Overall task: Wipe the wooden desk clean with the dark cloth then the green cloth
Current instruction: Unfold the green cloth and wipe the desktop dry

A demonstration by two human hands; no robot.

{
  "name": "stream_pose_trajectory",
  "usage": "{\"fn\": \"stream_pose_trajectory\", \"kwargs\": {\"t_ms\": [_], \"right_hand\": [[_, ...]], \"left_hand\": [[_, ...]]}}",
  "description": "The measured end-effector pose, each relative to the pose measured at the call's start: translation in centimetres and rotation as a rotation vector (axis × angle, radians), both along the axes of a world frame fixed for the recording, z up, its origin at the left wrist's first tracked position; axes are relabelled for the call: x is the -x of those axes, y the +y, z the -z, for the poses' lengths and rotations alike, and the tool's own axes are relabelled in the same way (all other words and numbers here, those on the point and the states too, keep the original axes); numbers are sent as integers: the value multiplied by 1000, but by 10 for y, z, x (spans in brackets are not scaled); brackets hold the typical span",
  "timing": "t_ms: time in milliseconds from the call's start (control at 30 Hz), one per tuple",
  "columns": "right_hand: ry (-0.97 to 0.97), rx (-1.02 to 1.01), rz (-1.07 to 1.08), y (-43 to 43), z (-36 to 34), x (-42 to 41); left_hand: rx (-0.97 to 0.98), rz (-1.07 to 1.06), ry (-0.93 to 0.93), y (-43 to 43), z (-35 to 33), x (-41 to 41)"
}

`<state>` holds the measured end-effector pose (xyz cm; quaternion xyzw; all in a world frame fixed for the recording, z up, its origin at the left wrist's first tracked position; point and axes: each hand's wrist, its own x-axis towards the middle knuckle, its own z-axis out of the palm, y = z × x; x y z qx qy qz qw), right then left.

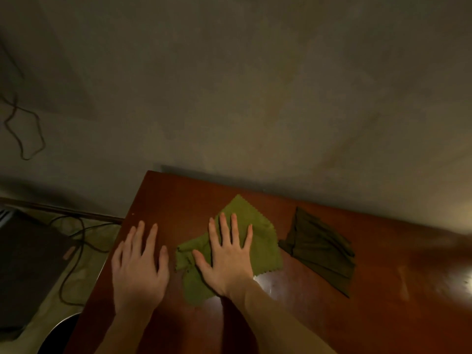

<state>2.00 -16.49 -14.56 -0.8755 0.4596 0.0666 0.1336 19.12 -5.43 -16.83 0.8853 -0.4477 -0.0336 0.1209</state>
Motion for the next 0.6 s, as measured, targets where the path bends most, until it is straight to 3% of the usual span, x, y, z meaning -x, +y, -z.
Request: {"fn": "stream_pose_trajectory", "kwargs": {"t_ms": [367, 600], "right_hand": [[-21, 47, -36, -37, 10, -20], [-77, 92, -99, -15, 15, 2]], "left_hand": [[14, 13, -25, 1, -4, 0], [12, 4, -5, 0, -7, 2]]}}
